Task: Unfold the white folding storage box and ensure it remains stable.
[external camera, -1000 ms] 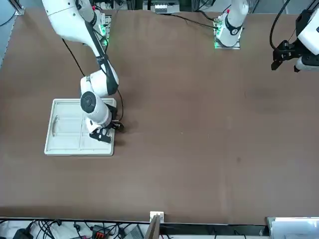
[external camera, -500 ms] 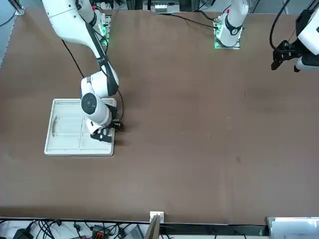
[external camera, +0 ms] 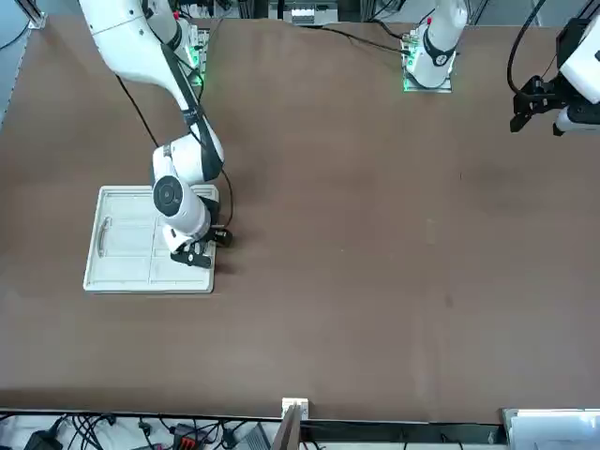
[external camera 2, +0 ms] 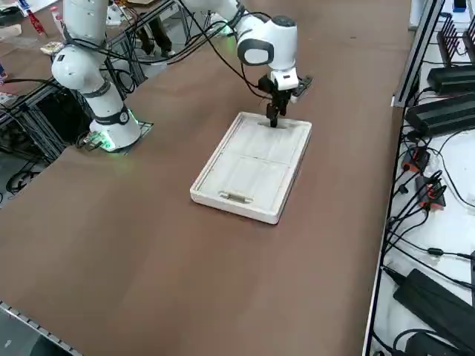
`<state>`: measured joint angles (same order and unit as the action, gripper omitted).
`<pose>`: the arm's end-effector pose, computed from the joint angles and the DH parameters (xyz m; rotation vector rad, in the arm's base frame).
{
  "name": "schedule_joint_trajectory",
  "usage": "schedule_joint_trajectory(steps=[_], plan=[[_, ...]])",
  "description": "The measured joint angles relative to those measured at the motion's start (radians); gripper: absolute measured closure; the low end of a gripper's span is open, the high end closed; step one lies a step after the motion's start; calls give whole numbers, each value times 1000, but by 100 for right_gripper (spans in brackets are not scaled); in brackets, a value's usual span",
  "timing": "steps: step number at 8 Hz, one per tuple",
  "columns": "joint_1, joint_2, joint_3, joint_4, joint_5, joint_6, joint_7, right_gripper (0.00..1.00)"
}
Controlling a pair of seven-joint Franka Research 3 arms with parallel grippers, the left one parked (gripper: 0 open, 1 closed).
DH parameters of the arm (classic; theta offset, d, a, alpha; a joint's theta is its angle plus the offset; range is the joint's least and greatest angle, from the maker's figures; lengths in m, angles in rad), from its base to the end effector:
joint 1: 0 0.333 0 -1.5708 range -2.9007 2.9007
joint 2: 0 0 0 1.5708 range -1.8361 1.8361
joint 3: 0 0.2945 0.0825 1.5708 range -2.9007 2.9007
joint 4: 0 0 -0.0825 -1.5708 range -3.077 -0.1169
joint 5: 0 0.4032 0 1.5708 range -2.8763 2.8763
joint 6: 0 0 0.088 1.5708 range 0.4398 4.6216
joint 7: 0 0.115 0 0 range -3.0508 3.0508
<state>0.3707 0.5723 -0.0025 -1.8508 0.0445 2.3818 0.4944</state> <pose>0.5964 0.2309 0.1681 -3.1220 0.2483 0.0775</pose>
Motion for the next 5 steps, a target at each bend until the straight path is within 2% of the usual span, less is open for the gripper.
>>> schedule_joint_trajectory(steps=[3, 4, 5], plan=[[-1, 7, -2, 0, 0, 0, 0, 20], [-2, 8, -3, 0, 0, 0, 0, 31], [-3, 8, -4, 0, 0, 0, 0, 36]])
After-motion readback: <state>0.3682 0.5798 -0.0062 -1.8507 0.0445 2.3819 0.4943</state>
